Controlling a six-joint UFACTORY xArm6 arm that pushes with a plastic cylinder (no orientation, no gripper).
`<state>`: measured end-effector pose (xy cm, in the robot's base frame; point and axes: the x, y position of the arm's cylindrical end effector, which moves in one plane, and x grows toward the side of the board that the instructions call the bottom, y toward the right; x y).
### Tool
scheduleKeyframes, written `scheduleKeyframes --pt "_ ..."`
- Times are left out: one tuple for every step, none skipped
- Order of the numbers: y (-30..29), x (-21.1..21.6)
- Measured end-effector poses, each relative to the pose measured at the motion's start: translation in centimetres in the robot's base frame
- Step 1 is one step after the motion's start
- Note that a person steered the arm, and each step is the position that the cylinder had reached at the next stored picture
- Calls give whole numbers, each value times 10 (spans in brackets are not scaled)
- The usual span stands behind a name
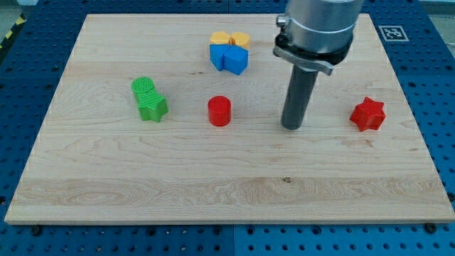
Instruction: Slide the red circle to the center
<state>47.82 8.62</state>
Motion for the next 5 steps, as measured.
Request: scheduleKeyframes --pt "-37 14" --pt "-85 23" --pt "-129 23" --pt "-146 8" --pt "-134 -3"
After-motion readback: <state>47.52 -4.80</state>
